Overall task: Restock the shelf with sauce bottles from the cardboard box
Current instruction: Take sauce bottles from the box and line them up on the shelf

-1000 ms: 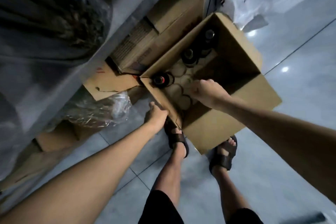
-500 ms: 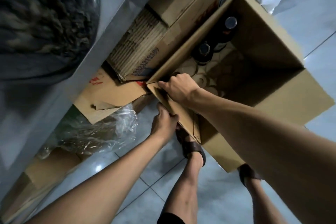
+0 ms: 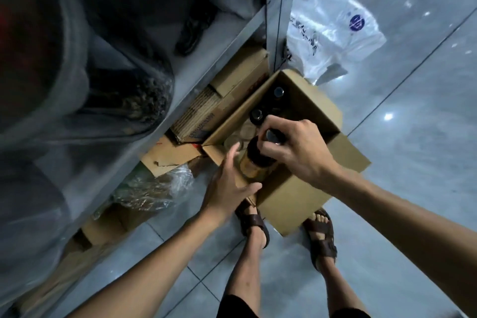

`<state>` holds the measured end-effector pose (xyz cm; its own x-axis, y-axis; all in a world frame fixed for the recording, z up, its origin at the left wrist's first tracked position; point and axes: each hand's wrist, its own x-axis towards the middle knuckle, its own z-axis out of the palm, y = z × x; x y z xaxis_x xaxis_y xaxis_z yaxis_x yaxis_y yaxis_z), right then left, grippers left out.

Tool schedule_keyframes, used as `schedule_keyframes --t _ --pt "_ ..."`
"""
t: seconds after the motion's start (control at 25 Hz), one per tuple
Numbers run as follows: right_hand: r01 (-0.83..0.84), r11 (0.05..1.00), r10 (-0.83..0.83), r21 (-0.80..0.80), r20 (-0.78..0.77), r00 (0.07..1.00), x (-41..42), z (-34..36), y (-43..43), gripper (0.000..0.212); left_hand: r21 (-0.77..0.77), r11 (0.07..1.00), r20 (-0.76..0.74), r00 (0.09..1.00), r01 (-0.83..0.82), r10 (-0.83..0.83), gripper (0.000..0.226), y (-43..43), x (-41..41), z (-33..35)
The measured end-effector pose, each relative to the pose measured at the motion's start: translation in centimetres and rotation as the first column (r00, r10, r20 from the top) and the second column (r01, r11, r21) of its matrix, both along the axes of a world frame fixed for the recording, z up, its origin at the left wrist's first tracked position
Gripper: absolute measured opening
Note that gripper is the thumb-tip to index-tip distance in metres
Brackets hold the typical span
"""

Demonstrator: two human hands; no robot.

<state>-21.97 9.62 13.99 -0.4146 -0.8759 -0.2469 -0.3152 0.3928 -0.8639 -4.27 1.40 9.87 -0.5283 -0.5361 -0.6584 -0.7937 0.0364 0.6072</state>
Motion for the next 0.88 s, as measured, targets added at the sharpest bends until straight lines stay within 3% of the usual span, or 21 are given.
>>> schedule_keyframes --t 0.32,0.44,0.56,0.72,0.88 --pt "0.005 0.955 -0.012 -0.298 -0.022 1.000 -6.3 32.0 -0.1 0.002 -0.245 0.966 -0.181 0.975 0.078 -0.124 0.081 -1.5 -5.7 24.5" --pt "-0.038 0.894 0.030 -0.446 -0.026 0.999 -7.0 44.2 -0.6 0.003 -0.384 0.920 -0.231 0.956 0.080 -0.179 0.070 -2.2 -7.1 36.8" --pt "-0.033 0.825 -0.034 -0.565 -0.108 0.994 -6.3 54.7 -0.5 0.008 -0.483 0.870 -0.254 0.935 0.101 -0.249 0.063 -1.7 -6.4 48.0" --pt "-0.166 0.712 -0.013 -0.683 -0.249 0.968 -3.8 68.4 0.6 0.015 -0.608 0.793 -0.319 0.926 -0.037 -0.201 0.060 -0.2 -2.5 62.3" --pt "-0.185 0.650 0.042 -0.737 -0.209 0.977 -1.4 77.6 0.5 0.018 -0.661 0.687 -0.478 0.875 -0.301 -0.076 0.070 1.6 2.4 71.9"
